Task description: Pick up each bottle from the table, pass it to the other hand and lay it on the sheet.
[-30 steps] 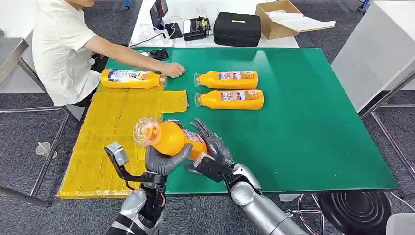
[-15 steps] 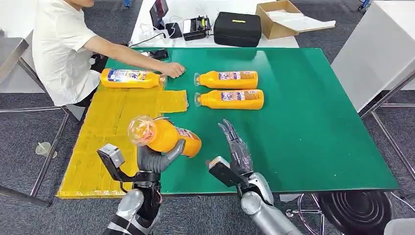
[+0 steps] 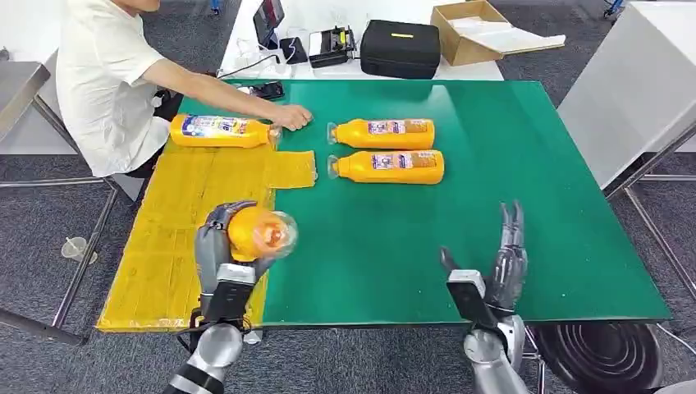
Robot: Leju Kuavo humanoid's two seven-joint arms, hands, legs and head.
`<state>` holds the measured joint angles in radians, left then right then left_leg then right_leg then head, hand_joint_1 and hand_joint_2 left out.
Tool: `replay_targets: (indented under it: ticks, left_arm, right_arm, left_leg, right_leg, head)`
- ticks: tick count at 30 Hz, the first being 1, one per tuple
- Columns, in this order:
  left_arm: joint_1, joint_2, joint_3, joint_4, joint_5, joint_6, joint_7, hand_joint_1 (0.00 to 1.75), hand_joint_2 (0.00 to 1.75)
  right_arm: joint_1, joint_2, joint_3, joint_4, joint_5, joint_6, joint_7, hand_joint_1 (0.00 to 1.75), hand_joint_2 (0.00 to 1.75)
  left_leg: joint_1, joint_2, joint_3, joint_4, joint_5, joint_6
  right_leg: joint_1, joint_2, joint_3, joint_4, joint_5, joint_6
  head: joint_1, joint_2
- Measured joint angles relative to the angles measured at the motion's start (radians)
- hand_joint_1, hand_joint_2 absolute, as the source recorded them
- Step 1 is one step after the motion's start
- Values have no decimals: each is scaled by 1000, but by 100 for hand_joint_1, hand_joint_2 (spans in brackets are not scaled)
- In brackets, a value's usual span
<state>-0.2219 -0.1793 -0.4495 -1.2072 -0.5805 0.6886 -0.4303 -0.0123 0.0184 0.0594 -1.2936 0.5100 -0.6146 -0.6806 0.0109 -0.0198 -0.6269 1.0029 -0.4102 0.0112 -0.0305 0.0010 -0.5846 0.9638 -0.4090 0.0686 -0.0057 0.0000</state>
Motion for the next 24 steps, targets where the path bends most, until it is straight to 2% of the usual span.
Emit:
replay_targets:
  ticks: [2,4,10,15,18,19,20,21,22,23,24]
  left_arm:
    - [-29,9,15,67,-308,2,122,175,175]
    - [-69,20,19,152,-472,-4,218,175,175]
    - [-173,44,33,344,-582,-38,330,175,175]
    - [-240,63,45,474,-596,-87,353,175,175]
    - [-274,71,51,546,-605,-165,361,175,175]
    - [-285,73,51,566,-608,-197,364,148,175]
    - [-296,73,51,589,-611,-229,367,152,175]
    - [-312,73,51,606,-611,-259,371,136,175]
    - [-327,72,51,623,-609,-288,371,72,175]
    - [-343,71,51,638,-602,-326,371,61,175]
    - [-360,70,51,655,-596,-360,370,0,175]
  right_arm:
    - [9,17,-19,-12,0,2,-2,0,0]
    - [10,31,-25,-12,-2,5,-3,0,0]
    - [11,70,-26,-6,-9,5,-13,0,0]
    - [12,89,-20,10,-38,5,-14,0,0]
    - [12,91,-9,19,-64,5,-15,0,0]
    - [12,91,-6,21,-66,5,-15,0,0]
    - [12,91,-4,25,-68,5,-15,0,0]
    - [11,91,-3,29,-67,6,-15,0,0]
    - [11,91,-1,31,-66,6,-15,0,0]
    - [9,91,3,35,-65,7,-15,0,0]
    - [8,91,8,39,-65,7,-15,0,0]
  left_leg:
    - [0,1,1,0,0,0]
    - [0,2,1,0,1,-1]
    - [0,2,1,0,3,0]
    - [0,2,0,0,3,0]
    - [0,2,0,0,3,0]
    - [0,2,0,0,3,0]
    - [0,2,0,0,3,0]
    - [0,1,0,0,3,0]
    - [0,1,0,0,3,0]
    - [0,1,1,0,3,0]
    - [0,0,2,0,3,0]
  right_leg:
    - [0,0,0,0,0,0]
    - [0,0,0,0,1,-1]
    - [0,0,0,0,1,0]
    - [0,0,0,0,1,0]
    - [0,0,0,0,1,0]
    - [0,0,0,0,1,0]
    - [0,0,0,0,1,0]
    - [0,0,0,0,1,0]
    - [0,0,1,0,1,0]
    - [0,0,2,0,1,0]
    - [0,0,3,0,1,-1]
  head:
    - [0,0]
    - [1,0]
    - [1,0]
    - [0,0]
    - [1,0]
    - [0,0]
    - [0,0]
    - [0,0]
    - [1,0]
    - [0,0]
    - [1,0]
